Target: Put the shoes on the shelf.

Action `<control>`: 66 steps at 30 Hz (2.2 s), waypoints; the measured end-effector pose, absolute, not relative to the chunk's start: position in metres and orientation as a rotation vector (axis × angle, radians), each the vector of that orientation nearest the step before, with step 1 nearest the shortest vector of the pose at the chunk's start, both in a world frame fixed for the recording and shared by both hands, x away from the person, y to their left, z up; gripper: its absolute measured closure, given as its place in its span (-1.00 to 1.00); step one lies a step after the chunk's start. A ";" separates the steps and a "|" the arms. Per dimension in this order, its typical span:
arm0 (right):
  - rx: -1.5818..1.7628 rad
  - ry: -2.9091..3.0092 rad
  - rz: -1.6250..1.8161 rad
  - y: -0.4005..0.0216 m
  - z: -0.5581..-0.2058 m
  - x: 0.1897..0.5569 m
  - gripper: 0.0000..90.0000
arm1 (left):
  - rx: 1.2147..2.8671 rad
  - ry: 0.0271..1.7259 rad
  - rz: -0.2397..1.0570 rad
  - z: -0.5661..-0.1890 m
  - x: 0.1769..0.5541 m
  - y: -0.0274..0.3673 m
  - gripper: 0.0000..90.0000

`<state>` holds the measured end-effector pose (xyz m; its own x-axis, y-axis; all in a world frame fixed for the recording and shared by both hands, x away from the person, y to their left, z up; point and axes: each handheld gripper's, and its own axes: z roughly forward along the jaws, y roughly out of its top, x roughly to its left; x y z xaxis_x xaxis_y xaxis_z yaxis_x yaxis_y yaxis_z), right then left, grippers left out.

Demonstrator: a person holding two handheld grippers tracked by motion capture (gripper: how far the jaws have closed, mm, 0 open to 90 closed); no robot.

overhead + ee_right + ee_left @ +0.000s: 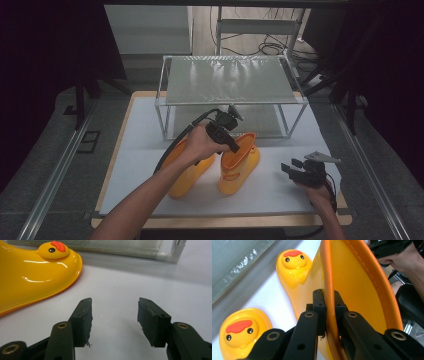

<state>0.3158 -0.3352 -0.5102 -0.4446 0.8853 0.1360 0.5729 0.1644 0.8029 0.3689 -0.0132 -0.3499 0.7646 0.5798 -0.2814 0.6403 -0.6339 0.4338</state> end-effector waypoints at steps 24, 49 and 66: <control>1.393 2.069 1.172 -0.337 -0.510 0.315 0.02 | 2.339 0.881 -0.113 -0.331 0.334 0.056 0.91; 1.401 2.070 1.189 -0.337 -0.511 0.315 0.02 | 2.249 0.922 -0.032 -0.332 0.312 0.101 0.39; 1.408 2.075 1.182 -0.337 -0.511 0.316 0.01 | 2.206 0.979 -0.071 -0.326 0.316 0.121 -0.17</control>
<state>0.3155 -0.3374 -0.5111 -0.4343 0.8885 0.1483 0.5808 0.1504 0.8000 0.3161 0.1212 -0.3260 0.7114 0.6275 -0.3164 0.6666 -0.4598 0.5867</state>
